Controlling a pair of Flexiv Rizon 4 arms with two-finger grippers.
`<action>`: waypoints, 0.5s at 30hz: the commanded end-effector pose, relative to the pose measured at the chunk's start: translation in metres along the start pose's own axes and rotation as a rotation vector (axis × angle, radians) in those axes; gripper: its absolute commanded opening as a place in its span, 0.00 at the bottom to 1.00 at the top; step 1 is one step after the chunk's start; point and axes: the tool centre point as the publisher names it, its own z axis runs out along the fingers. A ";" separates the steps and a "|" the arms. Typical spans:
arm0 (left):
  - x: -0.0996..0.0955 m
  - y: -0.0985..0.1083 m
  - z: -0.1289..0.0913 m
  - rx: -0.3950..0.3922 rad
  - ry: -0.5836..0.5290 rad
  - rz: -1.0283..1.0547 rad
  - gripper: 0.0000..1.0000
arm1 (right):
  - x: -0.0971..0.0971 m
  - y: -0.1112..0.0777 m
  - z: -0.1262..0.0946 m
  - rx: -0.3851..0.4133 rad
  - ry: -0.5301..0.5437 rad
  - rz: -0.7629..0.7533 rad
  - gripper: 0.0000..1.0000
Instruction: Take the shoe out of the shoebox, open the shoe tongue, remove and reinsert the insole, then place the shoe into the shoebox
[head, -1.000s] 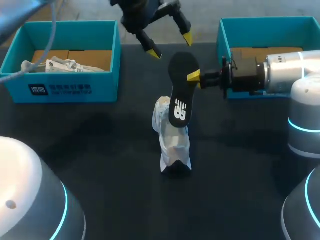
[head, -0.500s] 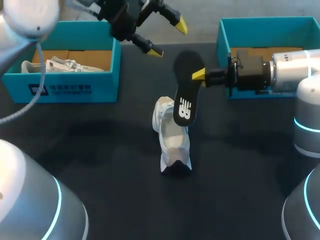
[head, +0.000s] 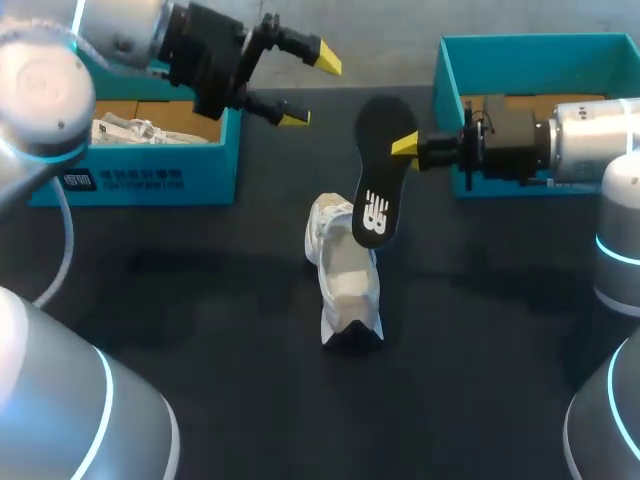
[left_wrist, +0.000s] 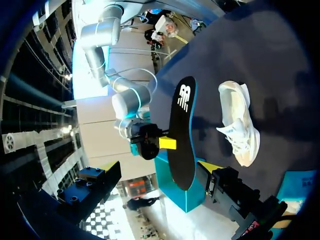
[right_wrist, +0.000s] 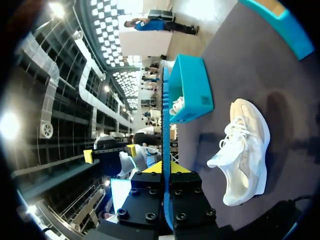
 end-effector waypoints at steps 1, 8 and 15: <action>0.012 -0.008 0.009 -0.038 -0.266 -0.007 1.00 | 0.005 -0.005 -0.006 -0.019 -0.006 -0.004 0.00; 0.021 -0.007 0.017 -0.061 -0.329 -0.009 1.00 | 0.014 -0.006 -0.008 -0.025 0.010 -0.010 0.00; 0.024 -0.005 0.031 -0.074 -0.367 -0.021 1.00 | 0.023 -0.008 -0.006 -0.011 0.033 -0.021 0.00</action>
